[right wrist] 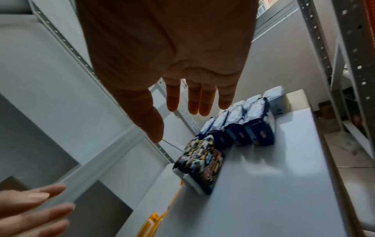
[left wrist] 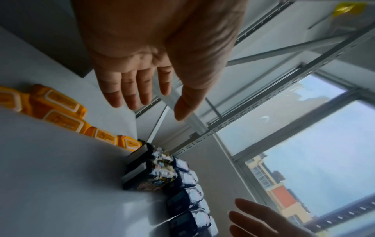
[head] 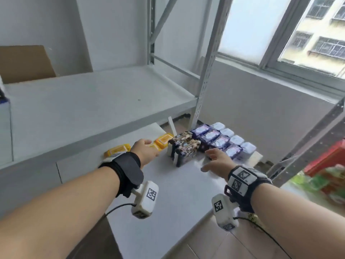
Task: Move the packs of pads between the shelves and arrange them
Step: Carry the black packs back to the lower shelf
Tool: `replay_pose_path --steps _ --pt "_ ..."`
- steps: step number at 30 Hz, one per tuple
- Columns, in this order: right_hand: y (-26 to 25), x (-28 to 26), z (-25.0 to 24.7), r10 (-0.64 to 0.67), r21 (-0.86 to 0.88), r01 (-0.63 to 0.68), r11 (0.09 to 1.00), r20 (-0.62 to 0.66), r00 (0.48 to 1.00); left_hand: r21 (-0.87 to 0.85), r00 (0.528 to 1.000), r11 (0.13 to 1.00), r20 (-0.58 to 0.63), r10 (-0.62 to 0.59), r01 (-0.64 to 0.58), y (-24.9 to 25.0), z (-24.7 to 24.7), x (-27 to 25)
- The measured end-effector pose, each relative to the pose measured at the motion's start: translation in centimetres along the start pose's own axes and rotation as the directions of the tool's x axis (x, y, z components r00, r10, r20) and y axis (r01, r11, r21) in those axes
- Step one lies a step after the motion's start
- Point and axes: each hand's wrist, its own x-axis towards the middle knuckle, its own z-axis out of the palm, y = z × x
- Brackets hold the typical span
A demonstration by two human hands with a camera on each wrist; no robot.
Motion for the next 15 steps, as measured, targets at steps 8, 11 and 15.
replay_pose_path --steps 8,11,15 --pt "6.1 7.5 -3.4 0.047 -0.056 -0.044 0.997 0.046 0.998 0.003 0.974 0.974 -0.025 -0.226 0.226 -2.0 7.5 3.8" --pt "6.7 11.2 -2.7 0.063 -0.086 -0.056 0.995 0.081 0.995 0.002 0.962 0.963 -0.037 -0.270 0.270 -2.4 8.8 6.8" --pt "7.4 16.6 -0.9 0.112 -0.064 -0.105 0.992 0.125 0.986 0.010 0.950 0.951 -0.054 -0.307 0.308 -2.6 10.5 11.9"
